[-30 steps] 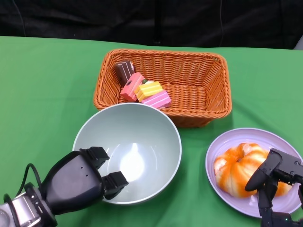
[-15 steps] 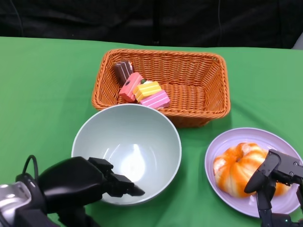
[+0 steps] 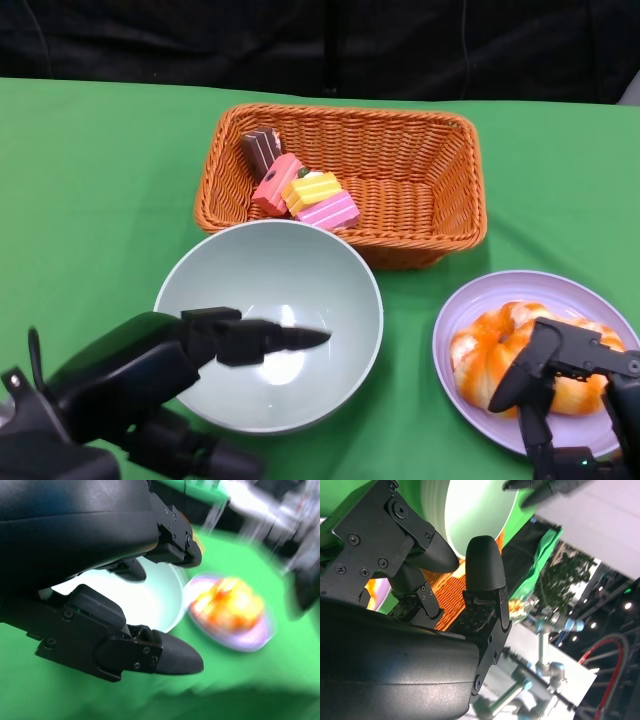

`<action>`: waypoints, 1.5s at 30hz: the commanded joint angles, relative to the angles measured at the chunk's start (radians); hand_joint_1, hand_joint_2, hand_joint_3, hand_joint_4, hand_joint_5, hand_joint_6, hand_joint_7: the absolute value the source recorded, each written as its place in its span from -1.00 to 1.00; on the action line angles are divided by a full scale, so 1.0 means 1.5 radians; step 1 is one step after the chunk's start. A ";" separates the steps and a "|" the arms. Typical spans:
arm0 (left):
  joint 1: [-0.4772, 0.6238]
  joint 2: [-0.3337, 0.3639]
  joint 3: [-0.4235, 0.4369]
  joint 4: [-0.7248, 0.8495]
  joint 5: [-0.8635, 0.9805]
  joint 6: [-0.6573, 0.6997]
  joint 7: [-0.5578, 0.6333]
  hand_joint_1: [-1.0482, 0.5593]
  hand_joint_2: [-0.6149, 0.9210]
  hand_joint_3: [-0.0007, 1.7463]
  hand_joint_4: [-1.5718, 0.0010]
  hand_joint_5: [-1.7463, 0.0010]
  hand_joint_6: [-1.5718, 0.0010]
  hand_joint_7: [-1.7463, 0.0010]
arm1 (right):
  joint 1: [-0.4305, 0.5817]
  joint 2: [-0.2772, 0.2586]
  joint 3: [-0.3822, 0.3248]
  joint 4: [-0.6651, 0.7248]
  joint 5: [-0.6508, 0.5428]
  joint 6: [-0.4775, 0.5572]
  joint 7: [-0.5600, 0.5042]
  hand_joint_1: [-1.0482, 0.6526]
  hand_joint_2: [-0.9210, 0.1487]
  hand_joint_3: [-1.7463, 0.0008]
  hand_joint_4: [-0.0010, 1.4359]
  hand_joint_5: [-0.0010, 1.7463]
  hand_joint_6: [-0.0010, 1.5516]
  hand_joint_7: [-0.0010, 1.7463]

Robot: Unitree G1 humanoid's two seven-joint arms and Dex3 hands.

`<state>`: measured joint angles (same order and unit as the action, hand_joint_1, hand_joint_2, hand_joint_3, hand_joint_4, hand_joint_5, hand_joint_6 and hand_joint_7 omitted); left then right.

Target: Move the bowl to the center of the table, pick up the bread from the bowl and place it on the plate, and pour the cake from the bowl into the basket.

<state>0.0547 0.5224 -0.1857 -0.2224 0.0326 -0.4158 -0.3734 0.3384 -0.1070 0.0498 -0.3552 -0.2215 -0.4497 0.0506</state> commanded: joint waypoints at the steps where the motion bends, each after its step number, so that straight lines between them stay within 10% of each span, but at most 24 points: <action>1: 0.023 -0.078 0.025 0.005 -0.033 -0.011 0.053 -0.23 1.00 -0.61 0.34 -0.57 0.43 0.09 | -0.010 -0.008 0.008 0.006 0.001 -0.001 0.006 0.16 0.43 -0.94 0.38 0.93 0.14 0.50; 3: 0.031 -0.121 0.036 0.004 -0.037 -0.006 0.079 -0.08 0.95 -0.54 0.26 -0.67 0.35 -0.22 | -0.015 -0.005 0.015 0.006 -0.002 0.005 0.006 0.16 0.44 -0.94 0.38 0.94 0.15 0.46; 6: 0.049 -0.169 0.048 -0.020 -0.048 0.043 0.107 0.10 0.44 0.37 0.12 -0.74 0.11 -0.42 | -0.019 0.000 0.030 0.003 -0.002 0.022 0.007 0.17 0.42 -0.92 0.38 0.94 0.15 0.43; 10: 0.082 -0.219 0.056 -0.070 -0.055 0.122 0.138 0.15 0.25 0.71 -0.07 -0.83 -0.02 -0.58 | -0.026 0.015 0.049 0.003 -0.009 0.030 -0.006 0.18 0.38 -0.88 0.38 0.92 0.14 0.40; 24: 0.154 -0.285 0.069 -0.118 -0.063 0.165 0.150 0.14 0.22 0.80 -0.19 -1.00 -0.04 -0.89 | -0.046 0.064 0.111 0.009 -0.013 0.060 -0.021 0.17 0.28 -0.88 0.27 0.99 0.06 0.60; 45: 0.165 -0.303 0.077 -0.018 -0.107 0.053 0.118 0.16 0.25 0.70 -0.21 -0.99 -0.07 -0.82 | -0.082 0.039 0.089 0.136 0.017 -0.073 -0.021 0.18 0.43 -1.00 0.32 0.99 0.10 0.68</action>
<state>0.3047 0.0659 -0.0748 -0.2547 -0.1186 -0.3297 -0.1894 0.2250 -0.0335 0.1945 -0.1600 -0.2171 -0.5396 0.0144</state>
